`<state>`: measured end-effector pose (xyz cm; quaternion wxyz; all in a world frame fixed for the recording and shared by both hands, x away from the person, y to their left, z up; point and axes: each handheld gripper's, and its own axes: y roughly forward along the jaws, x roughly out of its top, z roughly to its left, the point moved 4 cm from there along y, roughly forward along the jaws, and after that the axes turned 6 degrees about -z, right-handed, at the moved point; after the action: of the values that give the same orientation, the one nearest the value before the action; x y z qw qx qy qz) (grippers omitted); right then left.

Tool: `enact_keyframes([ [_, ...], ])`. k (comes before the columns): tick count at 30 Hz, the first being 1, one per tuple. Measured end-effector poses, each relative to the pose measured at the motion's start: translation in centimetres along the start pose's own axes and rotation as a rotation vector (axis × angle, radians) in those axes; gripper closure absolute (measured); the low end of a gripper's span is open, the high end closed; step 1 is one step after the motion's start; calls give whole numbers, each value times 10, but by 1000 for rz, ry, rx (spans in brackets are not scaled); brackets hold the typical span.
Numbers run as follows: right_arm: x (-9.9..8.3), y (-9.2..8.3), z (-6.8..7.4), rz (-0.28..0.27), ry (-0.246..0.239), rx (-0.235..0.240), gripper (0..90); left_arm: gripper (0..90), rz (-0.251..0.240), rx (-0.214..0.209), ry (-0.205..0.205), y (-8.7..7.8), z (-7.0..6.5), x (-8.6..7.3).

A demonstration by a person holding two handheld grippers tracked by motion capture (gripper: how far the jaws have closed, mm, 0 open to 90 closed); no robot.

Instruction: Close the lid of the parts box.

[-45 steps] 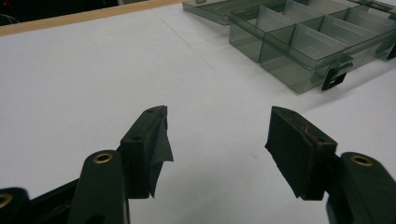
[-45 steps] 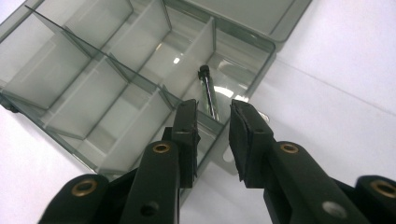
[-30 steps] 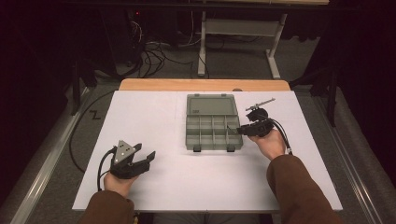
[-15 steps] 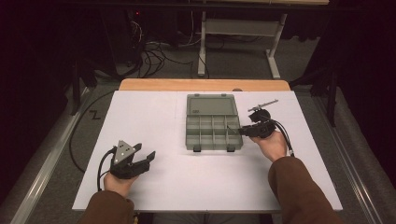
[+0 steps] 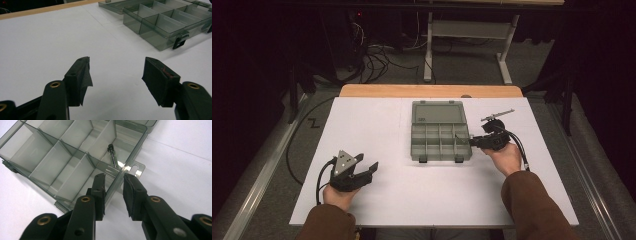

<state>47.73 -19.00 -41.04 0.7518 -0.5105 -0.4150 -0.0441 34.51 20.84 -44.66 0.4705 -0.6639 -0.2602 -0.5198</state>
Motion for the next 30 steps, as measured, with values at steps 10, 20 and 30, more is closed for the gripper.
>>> enact_keyframes([
  [10,-3,1,0,0,8,9,722,386,-1,2,0,0,0,0],
  [20,-6,3,1,2,11,11,722,386,-2,5,-1,0,0,0],
  [30,-7,7,4,11,-1,10,722,386,-2,7,-2,0,1,0],
])
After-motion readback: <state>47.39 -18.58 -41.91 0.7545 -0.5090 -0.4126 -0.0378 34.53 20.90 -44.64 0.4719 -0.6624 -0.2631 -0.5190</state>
